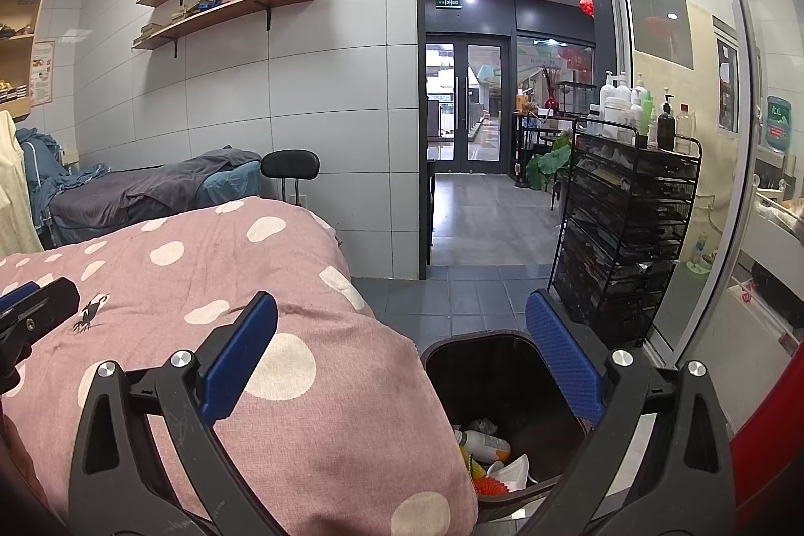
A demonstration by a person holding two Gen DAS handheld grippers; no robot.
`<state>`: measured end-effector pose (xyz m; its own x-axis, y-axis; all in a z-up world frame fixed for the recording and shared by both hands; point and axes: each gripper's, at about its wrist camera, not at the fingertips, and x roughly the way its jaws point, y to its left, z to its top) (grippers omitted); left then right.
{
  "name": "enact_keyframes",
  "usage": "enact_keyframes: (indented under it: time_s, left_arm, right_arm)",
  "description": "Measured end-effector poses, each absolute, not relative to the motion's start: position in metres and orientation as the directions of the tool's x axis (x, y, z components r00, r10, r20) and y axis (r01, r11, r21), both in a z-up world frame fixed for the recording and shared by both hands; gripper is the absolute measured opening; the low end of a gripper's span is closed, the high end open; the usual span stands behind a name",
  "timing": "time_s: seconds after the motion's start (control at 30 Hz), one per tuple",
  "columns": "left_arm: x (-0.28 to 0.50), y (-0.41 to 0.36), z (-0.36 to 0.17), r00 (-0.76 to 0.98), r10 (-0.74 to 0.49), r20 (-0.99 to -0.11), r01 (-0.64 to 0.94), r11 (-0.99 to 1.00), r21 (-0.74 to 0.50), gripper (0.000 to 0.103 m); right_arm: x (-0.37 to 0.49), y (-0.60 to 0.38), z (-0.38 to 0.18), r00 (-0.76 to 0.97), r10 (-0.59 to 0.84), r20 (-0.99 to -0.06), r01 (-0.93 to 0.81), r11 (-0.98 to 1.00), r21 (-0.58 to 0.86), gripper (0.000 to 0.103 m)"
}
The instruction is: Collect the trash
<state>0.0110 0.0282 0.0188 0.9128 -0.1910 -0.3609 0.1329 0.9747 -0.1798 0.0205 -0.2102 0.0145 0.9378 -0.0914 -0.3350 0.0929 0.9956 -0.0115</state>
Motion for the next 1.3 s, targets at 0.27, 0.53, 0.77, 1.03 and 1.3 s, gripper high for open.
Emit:
enact_keyframes:
  time_s: [0.27,0.53,0.77,1.03,1.3]
  left_arm:
    - [0.0138,0.0292,0.0178,0.908,-0.179,-0.378,0.119,0.977,-0.176,0.097]
    - [0.0155,0.0291,0.0178,0.905,-0.178,-0.387,0.114,0.976,-0.183,0.097]
    - [0.0163,0.0284,0.0181,0.902,-0.167,-0.399,0.103,0.979,-0.176,0.097]
    - [0.0146,0.027,0.0191,0.904,-0.161,-0.397,0.099,0.98,-0.173,0.097]
    - [0.0152,0.0312,0.0191,0.903,-0.155,-0.4,0.08,0.977,-0.197,0.097]
  right_arm:
    - [0.0208,-0.2093,0.0132,0.937,-0.091,-0.338,0.093,0.996,-0.009,0.097]
    - [0.0208,-0.2097,0.0136,0.937,-0.09,-0.337,0.093,0.996,-0.009,0.097]
    - [0.0209,-0.2098,0.0139,0.937,-0.09,-0.338,0.092,0.996,-0.01,0.097]
    - [0.0209,-0.2094,0.0141,0.937,-0.09,-0.339,0.093,0.996,-0.01,0.097]
    - [0.0194,-0.2096,0.0106,0.936,-0.093,-0.34,0.097,0.995,-0.005,0.097]
